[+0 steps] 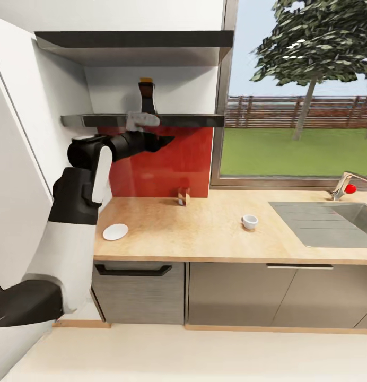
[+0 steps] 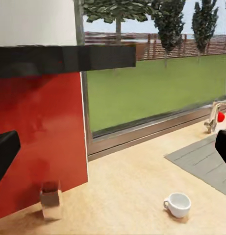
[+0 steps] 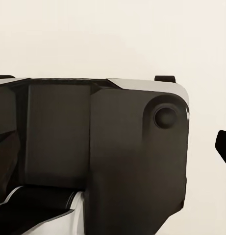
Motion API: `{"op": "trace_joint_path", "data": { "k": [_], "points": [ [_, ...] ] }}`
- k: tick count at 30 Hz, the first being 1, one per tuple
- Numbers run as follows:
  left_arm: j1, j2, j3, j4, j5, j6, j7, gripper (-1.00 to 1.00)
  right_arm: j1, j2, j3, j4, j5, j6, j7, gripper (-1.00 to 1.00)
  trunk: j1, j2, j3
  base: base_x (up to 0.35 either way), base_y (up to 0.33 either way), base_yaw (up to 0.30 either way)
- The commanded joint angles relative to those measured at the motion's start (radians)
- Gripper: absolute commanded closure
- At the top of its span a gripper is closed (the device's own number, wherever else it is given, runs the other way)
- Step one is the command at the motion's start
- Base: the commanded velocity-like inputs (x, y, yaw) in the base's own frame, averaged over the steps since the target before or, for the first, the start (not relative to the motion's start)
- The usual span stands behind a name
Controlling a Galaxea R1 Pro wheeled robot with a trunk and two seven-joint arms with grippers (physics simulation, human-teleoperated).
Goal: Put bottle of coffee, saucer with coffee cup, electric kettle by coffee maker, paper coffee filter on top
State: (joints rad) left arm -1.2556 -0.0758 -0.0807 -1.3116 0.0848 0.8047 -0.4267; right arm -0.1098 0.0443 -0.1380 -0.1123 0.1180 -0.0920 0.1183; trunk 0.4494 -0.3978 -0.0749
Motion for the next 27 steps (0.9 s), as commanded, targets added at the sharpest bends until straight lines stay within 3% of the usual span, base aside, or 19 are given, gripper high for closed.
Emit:
{"op": "trace_joint_path", "data": {
  "k": [1,9,10,13,14,18,19,20,25,27],
  "points": [
    [-0.036,-0.003,0.001,0.021,0.009,0.009,0.023,-1.00,-0.001,0.000,-0.008,0.000,0.011,-0.003,0.003,-1.00,0.001,-0.002,-0.003,0.000,0.000,0.000],
    [-0.290,-0.010,0.004,0.248,0.009,0.009,0.067,-1.00,-0.001,0.001,-0.008,0.000,0.011,-0.003,0.003,-1.00,0.001,-0.002,-0.003,0.000,0.000,0.000],
    [-0.350,-0.011,0.004,0.324,0.005,0.005,0.086,-1.00,-0.001,0.000,-0.009,0.000,0.010,-0.003,0.003,-1.00,0.001,-0.002,-0.003,0.000,0.000,0.000],
    [-0.429,-0.011,0.004,0.432,0.002,-0.022,0.181,-1.00,-0.001,0.000,-0.009,0.000,0.010,-0.003,0.003,-1.00,0.001,-0.002,-0.003,0.000,0.000,0.000],
    [-0.463,-0.012,0.003,0.474,0.000,-0.062,0.258,-1.00,-0.001,-0.001,-0.009,-0.001,0.011,-0.003,0.003,-1.00,0.001,-0.002,-0.003,0.000,0.000,0.000],
    [-0.505,-0.020,-0.001,0.555,-0.004,-0.154,0.477,-1.00,-0.001,-0.014,-0.010,-0.005,0.011,-0.004,0.002,-1.00,0.001,-0.002,-0.003,0.000,0.000,0.000],
    [-0.517,-0.023,-0.019,0.597,-0.022,-0.175,0.551,-1.00,-0.001,-0.025,-0.009,-0.004,0.011,-0.004,0.001,-1.00,0.001,-0.002,-0.003,0.000,0.000,0.000],
    [-0.539,-0.024,-0.040,0.648,-0.081,-0.220,0.583,-1.00,-0.001,-0.032,-0.009,-0.004,0.011,-0.003,0.001,-1.00,0.001,-0.002,-0.003,0.000,0.000,0.000],
    [-0.553,-0.023,-0.043,0.742,-0.159,-0.310,0.614,-1.00,-0.001,-0.045,-0.008,-0.002,0.011,-0.003,0.001,-1.00,0.001,-0.002,-0.003,0.000,0.000,0.000],
    [-0.553,-0.023,-0.041,0.758,-0.166,-0.336,0.637,-1.00,-0.001,-0.055,-0.007,0.001,0.011,-0.003,0.001,-1.00,0.001,-0.002,-0.003,0.000,0.000,0.000]
  ]
}}
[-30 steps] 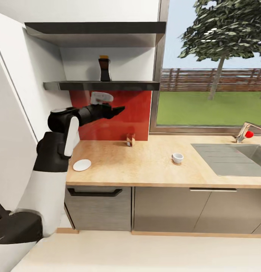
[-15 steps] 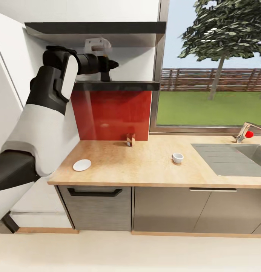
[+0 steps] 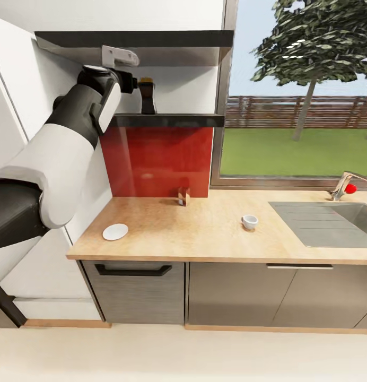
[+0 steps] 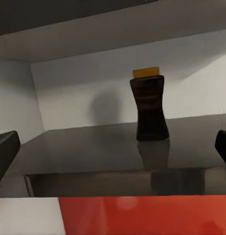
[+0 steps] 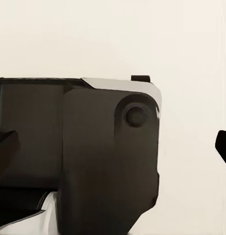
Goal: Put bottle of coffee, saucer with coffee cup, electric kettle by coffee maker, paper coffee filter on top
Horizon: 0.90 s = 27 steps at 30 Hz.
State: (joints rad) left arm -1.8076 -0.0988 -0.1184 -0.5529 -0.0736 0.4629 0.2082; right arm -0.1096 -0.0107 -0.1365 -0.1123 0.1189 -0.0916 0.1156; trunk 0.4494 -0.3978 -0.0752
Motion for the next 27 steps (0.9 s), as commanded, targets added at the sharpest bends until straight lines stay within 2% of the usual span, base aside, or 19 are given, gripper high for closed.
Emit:
{"op": "trace_joint_path", "data": {
  "k": [1,5,11,17,22,27],
  "points": [
    [-0.001,0.001,-0.001,0.011,-0.008,-0.012,0.018,-1.00,-0.001,-0.016,-0.008,0.005,0.011,-0.003,0.004,-1.00,0.001,-0.002,-0.002,0.000,0.000,0.000],
    [0.000,0.000,0.002,0.026,-0.005,-0.046,0.031,-1.00,-0.001,-0.035,-0.008,0.052,0.011,-0.002,0.004,-1.00,0.001,-0.002,-0.002,0.000,0.000,0.000],
    [0.005,-0.009,0.002,0.029,-0.004,-0.125,0.035,-1.00,-0.001,-0.038,-0.007,0.082,0.011,-0.002,-0.004,-1.00,0.001,-0.002,-0.002,0.000,0.000,0.000],
    [0.014,-0.013,0.002,0.031,-0.004,-0.133,0.036,-1.00,-0.001,-0.036,-0.007,0.084,0.010,-0.001,-0.060,-1.00,0.001,-0.002,-0.002,0.000,0.000,0.000],
    [0.013,-0.012,0.002,0.021,-0.001,-0.133,0.030,-1.00,-0.001,-0.035,-0.007,0.084,0.011,-0.001,-0.062,-1.00,0.001,-0.002,-0.002,0.026,0.000,0.000],
    [0.014,-0.010,0.002,0.011,0.012,-0.133,0.026,-1.00,-0.001,-0.035,-0.006,0.085,0.011,0.000,-0.062,-1.00,0.001,-0.002,-0.002,0.252,0.000,0.000]
  ]
}}
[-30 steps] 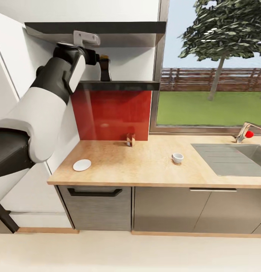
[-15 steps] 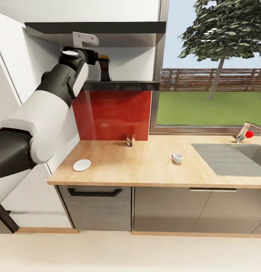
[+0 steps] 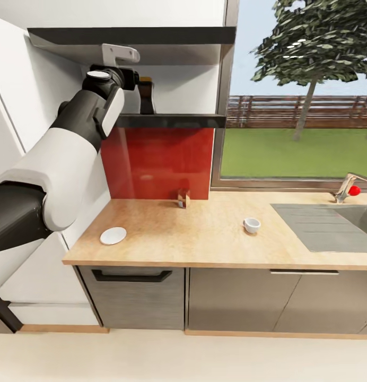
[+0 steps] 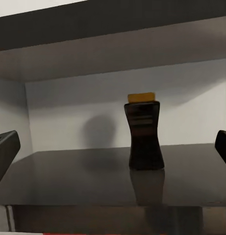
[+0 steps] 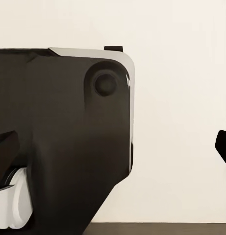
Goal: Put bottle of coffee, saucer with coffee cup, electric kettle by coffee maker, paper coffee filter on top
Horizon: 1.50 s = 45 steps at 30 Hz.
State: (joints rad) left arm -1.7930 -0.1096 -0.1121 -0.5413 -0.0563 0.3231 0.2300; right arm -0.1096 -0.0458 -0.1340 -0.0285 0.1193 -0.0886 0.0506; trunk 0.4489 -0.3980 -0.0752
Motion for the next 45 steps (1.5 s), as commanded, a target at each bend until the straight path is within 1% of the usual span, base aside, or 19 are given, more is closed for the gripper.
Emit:
{"op": "trace_joint_path", "data": {
  "k": [1,12,17,19,22,25,29,36,45],
  "points": [
    [-0.001,0.001,-0.005,-0.002,-0.002,0.006,0.004,-1.00,-0.001,0.000,-0.009,0.001,0.010,-0.003,0.003,-1.00,0.001,-0.002,-0.002,0.198,0.000,0.000],
    [0.001,0.001,-0.007,-0.011,0.001,0.003,0.000,-1.00,-0.001,0.000,-0.009,0.001,0.010,-0.003,0.003,-1.00,0.001,-0.002,-0.002,0.048,0.000,0.000],
    [0.001,0.002,-0.004,-0.021,0.002,0.007,-0.001,-1.00,-0.001,0.000,-0.010,0.000,0.010,-0.003,0.003,-1.00,0.001,-0.002,-0.002,0.252,0.000,0.000],
    [0.002,0.002,-0.002,-0.023,0.009,0.007,-0.001,-1.00,-0.001,0.000,-0.010,-0.001,0.010,-0.003,0.003,-1.00,0.001,-0.002,-0.002,0.228,0.000,0.000],
    [0.018,0.002,-0.003,-0.025,0.019,0.003,-0.002,-1.00,-0.001,0.001,-0.010,-0.002,0.009,-0.003,0.003,-1.00,0.001,-0.002,-0.002,0.077,0.000,-0.001],
    [0.026,0.001,-0.003,-0.026,0.022,0.001,-0.002,-1.00,-0.001,0.001,-0.011,-0.002,0.008,-0.003,0.003,-1.00,0.001,-0.002,-0.002,0.020,0.000,-0.105],
    [0.028,0.002,-0.002,-0.026,0.022,0.001,-0.001,-1.00,-0.001,0.002,-0.011,-0.002,0.008,-0.003,0.003,-1.00,0.001,-0.002,-0.002,0.023,0.000,-0.141],
    [0.029,0.004,-0.001,-0.025,0.023,0.004,-0.002,-1.00,-0.001,0.004,-0.009,-0.003,0.011,-0.003,0.005,-1.00,0.001,-0.002,-0.002,0.188,0.000,-0.018],
    [0.042,0.004,-0.001,-0.028,0.023,0.004,-0.002,-1.00,-0.001,0.006,-0.009,-0.004,0.011,-0.003,0.005,-1.00,0.001,-0.002,-0.002,0.016,0.000,0.000]
  ]
}}
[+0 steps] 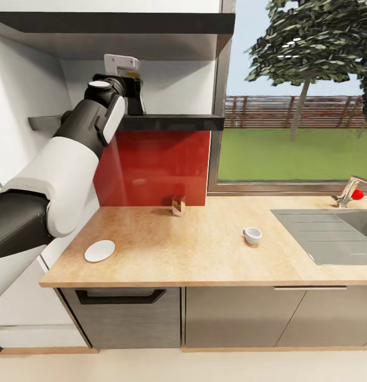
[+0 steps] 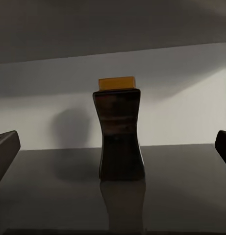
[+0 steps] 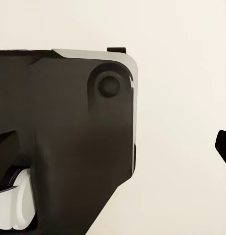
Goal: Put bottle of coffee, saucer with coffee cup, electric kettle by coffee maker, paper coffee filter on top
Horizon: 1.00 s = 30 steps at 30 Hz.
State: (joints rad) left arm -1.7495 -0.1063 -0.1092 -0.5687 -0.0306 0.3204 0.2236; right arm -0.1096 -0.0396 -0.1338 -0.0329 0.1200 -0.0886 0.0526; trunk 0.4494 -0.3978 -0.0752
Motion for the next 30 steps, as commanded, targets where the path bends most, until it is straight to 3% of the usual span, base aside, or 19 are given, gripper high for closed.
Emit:
{"op": "trace_joint_path", "data": {
  "k": [1,30],
  "points": [
    [0.002,0.000,-0.004,-0.002,-0.003,0.007,0.005,-1.00,-0.001,0.000,-0.009,0.001,0.010,-0.003,0.003,-1.00,0.001,-0.002,-0.002,0.078,0.000,0.000],
    [0.005,0.005,-0.004,-0.004,-0.002,0.008,0.005,-1.00,-0.001,0.000,-0.010,0.001,0.010,-0.003,0.003,-1.00,0.001,-0.002,-0.002,0.113,0.000,0.000]
  ]
}}
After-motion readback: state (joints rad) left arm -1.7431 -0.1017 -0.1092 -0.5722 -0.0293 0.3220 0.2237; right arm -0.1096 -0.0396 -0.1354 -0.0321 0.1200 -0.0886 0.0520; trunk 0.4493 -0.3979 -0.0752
